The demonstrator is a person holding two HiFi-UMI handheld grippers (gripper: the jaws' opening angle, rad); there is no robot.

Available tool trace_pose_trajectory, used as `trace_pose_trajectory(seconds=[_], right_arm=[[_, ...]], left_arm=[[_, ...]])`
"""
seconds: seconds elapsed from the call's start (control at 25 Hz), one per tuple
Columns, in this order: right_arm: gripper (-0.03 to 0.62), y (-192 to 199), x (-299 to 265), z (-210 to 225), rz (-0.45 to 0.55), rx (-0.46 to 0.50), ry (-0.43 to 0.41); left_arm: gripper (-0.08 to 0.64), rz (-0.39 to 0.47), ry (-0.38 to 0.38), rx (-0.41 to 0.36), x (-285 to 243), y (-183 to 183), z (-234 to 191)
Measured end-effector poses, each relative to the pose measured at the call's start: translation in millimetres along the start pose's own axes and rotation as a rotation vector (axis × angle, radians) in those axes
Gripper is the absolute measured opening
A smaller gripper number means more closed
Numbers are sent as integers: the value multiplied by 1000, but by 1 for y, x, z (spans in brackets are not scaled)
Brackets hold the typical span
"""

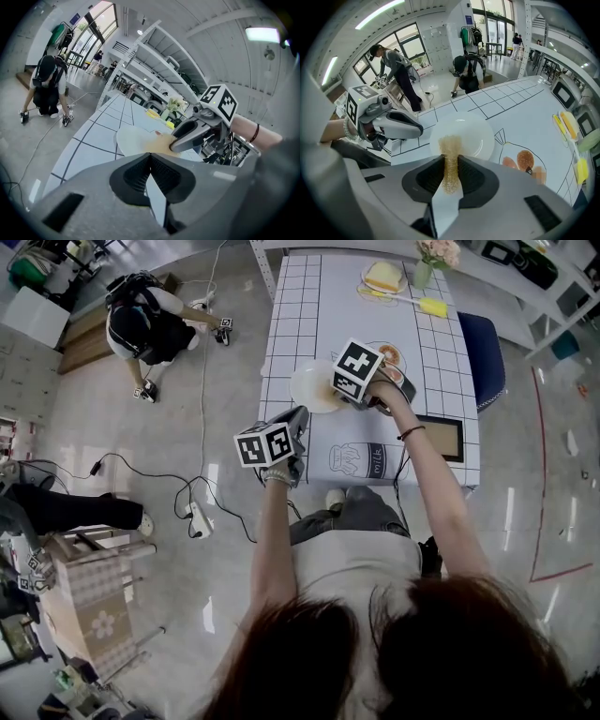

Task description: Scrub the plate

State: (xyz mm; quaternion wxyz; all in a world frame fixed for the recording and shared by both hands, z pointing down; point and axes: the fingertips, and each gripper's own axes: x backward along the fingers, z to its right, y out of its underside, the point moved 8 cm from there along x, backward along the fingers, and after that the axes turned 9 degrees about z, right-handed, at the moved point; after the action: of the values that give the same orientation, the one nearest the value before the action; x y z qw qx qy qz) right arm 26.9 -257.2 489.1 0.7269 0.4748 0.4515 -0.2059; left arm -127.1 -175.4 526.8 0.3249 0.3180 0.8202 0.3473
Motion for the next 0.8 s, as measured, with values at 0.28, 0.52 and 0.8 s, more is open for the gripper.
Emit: trace_pose_trajectory(seconds=[0.28,0.52,0.8], right_arm=[[78,-4,-5,-10,-19,27,-27],[78,-8,-9,-16,-30,44,-45],[78,-14,-13,-23,-47,63,-66]], left_arm=[[11,15,-12,7,7,0,-4],[11,26,-23,7,12,-2,-6],[11,35,-32,10,16,-4,-10]])
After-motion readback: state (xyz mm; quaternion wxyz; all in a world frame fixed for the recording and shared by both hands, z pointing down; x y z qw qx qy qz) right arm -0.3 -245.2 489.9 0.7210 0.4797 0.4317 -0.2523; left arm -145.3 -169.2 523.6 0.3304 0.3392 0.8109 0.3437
